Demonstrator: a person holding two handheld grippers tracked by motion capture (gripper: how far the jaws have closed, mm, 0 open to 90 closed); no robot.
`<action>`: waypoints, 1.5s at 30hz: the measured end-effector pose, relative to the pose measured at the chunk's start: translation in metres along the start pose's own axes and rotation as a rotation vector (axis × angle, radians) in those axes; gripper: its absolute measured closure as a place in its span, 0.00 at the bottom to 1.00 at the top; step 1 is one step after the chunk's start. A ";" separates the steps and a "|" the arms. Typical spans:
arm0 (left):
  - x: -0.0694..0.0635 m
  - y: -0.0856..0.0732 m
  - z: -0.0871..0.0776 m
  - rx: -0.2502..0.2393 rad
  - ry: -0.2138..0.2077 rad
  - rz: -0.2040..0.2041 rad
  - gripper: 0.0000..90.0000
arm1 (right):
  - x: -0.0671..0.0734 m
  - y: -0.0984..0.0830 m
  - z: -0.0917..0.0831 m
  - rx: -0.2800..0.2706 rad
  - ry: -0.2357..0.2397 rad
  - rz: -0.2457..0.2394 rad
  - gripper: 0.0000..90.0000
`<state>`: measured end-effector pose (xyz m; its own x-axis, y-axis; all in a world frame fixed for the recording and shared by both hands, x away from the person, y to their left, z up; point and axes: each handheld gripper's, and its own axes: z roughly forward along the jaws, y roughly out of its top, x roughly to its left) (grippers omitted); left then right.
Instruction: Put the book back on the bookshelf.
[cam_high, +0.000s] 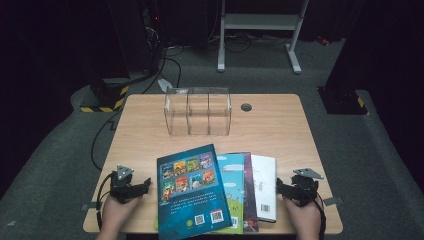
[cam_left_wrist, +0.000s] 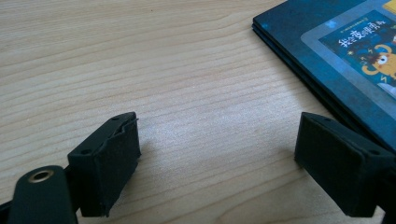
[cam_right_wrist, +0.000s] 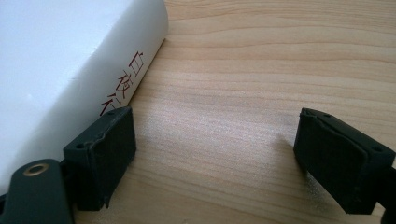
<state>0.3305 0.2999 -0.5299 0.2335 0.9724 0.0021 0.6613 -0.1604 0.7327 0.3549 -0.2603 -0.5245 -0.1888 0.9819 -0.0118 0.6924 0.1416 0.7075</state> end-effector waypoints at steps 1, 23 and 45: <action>0.000 0.000 0.000 0.000 -0.001 0.001 0.16 | 0.000 0.000 0.000 -0.001 -0.001 0.002 0.14; -0.001 0.003 0.003 0.003 -0.024 0.018 0.16 | -0.001 0.002 0.001 -0.004 0.012 -0.010 0.16; -0.001 0.003 0.003 0.000 -0.026 0.023 0.16 | -0.001 0.001 0.000 -0.006 0.022 -0.020 0.18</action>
<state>0.3351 0.2982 -0.5298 0.2675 0.9636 0.0012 0.6557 -0.1829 0.7325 0.3561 -0.2609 -0.5240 -0.2174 0.9760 -0.0104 0.6844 0.1600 0.7114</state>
